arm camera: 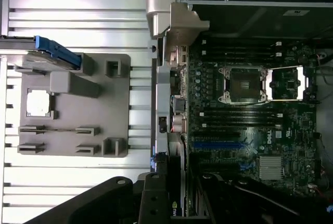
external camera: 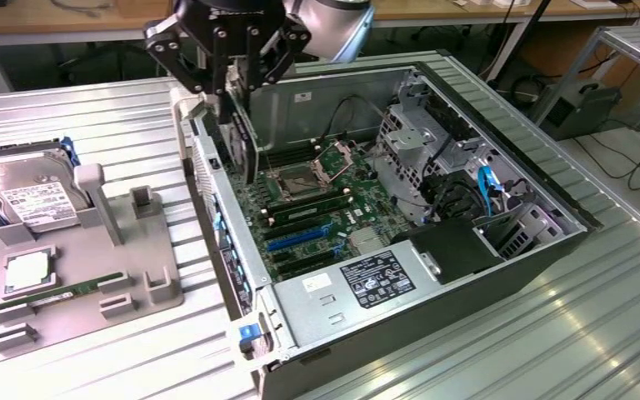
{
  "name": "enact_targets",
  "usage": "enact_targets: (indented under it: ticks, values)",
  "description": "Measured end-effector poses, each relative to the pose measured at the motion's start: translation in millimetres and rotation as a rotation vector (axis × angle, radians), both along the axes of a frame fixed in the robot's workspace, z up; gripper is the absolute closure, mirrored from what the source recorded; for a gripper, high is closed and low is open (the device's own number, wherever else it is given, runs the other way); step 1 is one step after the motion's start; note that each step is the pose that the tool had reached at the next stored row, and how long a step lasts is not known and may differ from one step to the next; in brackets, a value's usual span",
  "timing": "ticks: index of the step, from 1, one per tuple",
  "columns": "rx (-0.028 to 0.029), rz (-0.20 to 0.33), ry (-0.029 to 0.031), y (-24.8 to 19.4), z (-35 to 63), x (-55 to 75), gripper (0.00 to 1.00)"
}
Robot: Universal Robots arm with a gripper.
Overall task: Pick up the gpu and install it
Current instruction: 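Pick up the gpu and move the gpu toward the slot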
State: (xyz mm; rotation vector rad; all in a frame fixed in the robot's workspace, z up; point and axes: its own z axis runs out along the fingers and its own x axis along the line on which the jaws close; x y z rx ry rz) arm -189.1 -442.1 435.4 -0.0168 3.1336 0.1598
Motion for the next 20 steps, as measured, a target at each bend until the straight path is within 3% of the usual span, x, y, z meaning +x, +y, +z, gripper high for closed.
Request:
enact_targets:
  ticks: [9, 20]
  values:
    - [0.0010, 0.000, 0.0032, -0.3, -5.7, 47.7, 0.74]
    - [0.0010, 0.000, 0.0069, -0.3, -25.0, 103.3, 0.74]
